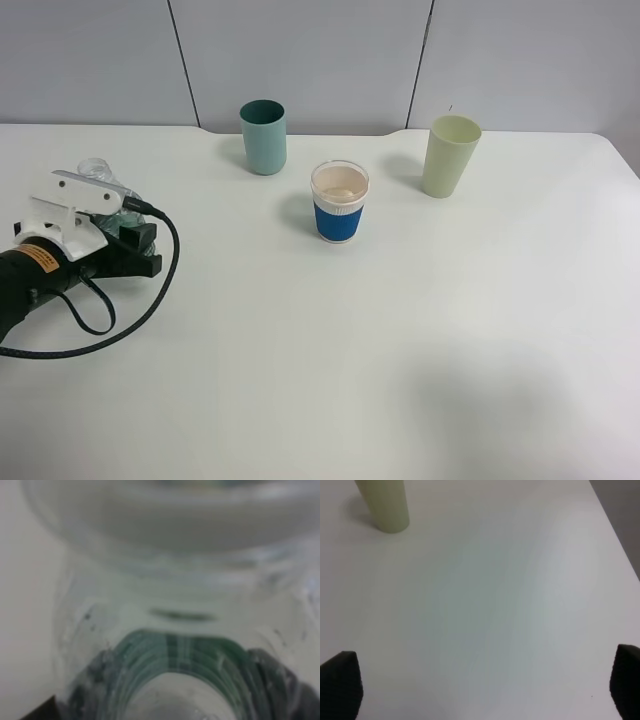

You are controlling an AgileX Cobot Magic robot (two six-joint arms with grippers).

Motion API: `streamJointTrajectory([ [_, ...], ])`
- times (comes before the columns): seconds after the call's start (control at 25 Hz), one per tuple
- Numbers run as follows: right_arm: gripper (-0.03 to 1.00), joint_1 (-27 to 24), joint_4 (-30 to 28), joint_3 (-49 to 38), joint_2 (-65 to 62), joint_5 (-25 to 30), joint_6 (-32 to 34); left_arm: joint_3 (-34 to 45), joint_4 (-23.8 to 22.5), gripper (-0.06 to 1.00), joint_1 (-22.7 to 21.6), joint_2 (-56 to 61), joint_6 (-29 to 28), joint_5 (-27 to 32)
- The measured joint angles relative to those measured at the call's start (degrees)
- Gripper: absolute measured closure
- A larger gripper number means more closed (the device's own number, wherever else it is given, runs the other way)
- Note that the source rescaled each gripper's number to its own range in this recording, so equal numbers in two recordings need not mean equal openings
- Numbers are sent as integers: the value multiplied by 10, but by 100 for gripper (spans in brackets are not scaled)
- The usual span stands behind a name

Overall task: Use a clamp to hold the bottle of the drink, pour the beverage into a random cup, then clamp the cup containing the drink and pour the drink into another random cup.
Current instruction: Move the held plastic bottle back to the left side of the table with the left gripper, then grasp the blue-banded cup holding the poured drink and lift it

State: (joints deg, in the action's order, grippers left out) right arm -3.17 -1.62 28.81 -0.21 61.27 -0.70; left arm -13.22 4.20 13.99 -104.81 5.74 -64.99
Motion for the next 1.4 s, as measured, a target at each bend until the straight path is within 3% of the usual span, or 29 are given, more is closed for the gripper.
streamJointTrajectory([
  [0.28, -2, 0, 0, 0, 0, 0, 0, 0, -1, 89, 0, 0, -3, -3],
  [0.36, -2, 0, 0, 0, 0, 0, 0, 0, -1, 64, 0, 0, -11, -6],
  [0.44, -2, 0, 0, 0, 0, 0, 0, 0, -1, 21, 0, 0, -20, -17],
  [0.48, -2, 0, 0, 0, 0, 0, 0, 0, -1, 9, 0, 0, -21, -23],
  [0.56, -2, 0, 0, 0, 0, 0, 0, 0, -1, 0, 0, 0, -22, -27],
  [0.8, -2, 0, 0, 0, 0, 0, 0, 8, -1, -4, 0, 15, -22, -29],
  [1.12, -2, 0, 0, 0, 0, 0, 0, 65, 8, -4, 0, 142, -22, 1],
  [1.4, -2, 0, 0, 0, 0, 0, 0, 84, 18, -4, 0, 297, -23, 160],
])
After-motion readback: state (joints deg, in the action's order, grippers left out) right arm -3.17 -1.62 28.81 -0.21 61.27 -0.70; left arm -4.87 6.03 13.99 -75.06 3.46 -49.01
